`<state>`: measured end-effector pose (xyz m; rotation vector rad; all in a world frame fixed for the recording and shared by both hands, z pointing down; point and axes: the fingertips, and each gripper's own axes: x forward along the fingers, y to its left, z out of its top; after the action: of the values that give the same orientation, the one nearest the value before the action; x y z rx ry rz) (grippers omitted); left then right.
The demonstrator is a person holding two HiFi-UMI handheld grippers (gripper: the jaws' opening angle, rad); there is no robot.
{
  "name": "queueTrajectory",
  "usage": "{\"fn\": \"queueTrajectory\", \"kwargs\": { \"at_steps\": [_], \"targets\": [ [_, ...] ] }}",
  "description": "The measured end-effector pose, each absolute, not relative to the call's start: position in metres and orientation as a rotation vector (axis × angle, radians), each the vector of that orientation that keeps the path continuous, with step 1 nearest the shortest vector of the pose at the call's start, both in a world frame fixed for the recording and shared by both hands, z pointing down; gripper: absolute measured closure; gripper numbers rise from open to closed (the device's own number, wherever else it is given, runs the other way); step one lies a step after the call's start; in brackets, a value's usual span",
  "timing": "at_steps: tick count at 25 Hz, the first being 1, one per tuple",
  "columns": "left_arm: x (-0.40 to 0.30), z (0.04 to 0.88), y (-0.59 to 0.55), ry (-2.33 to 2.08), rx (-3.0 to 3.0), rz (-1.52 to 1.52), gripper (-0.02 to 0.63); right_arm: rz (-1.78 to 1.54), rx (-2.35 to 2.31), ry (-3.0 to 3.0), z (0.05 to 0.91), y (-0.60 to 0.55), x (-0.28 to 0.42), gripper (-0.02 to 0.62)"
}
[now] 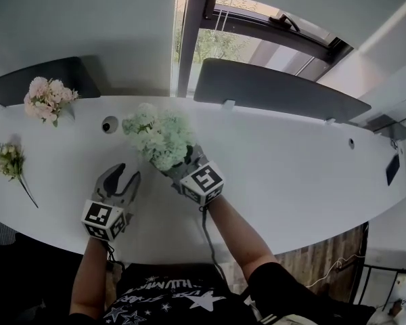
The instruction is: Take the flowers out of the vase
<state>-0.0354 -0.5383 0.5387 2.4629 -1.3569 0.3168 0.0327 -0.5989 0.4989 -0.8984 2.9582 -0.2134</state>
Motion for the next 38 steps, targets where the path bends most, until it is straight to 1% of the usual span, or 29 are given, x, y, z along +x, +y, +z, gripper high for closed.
{"fn": "queueTrajectory", "kwargs": {
  "at_steps": [3,10,11,13,15,20,25,28,32,38],
  "targets": [
    [-0.034,0.543,-0.536,-1.346,2.454,0.324,0.426,-0.196,-0.902,2.948,0.497,-0.599,0.032,0.279],
    [-0.037,0.544,-0.534,-1.361,2.448,0.323,0.429,-0.19,-0.917,2.928,0.492,-0.601,0.031,0.381],
    [-0.037,0.544,-0.533,-1.36,2.448,0.32,0.435,-0.189,-0.916,2.926,0.492,-0.602,0.031,0.391],
    [-0.037,0.543,-0.531,-1.366,2.446,0.319,0.471,-0.186,-0.917,2.925,0.491,-0.602,0.031,0.41],
    [-0.038,0.543,-0.529,-1.373,2.443,0.32,0.48,-0.188,-0.929,2.927,0.491,-0.602,0.031,0.426],
    [-0.041,0.542,-0.524,-1.387,2.434,0.315,0.48,-0.167,-0.941,2.915,0.485,-0.601,0.031,0.443],
    [-0.043,0.537,-0.521,-1.407,2.431,0.31,0.481,-0.154,-0.931,2.899,0.471,-0.6,0.031,0.446],
    [-0.046,0.533,-0.52,-1.427,2.435,0.31,0.505,-0.131,-0.932,2.893,0.465,-0.6,0.03,0.446],
    [-0.052,0.523,-0.518,-1.483,2.449,0.292,0.567,-0.105,-0.931,2.883,0.453,-0.602,0.03,0.446],
    [-0.059,0.508,-0.513,-1.51,2.45,0.251,0.583,-0.055,-0.936,2.878,0.434,-0.602,0.031,0.453]
  ]
}}
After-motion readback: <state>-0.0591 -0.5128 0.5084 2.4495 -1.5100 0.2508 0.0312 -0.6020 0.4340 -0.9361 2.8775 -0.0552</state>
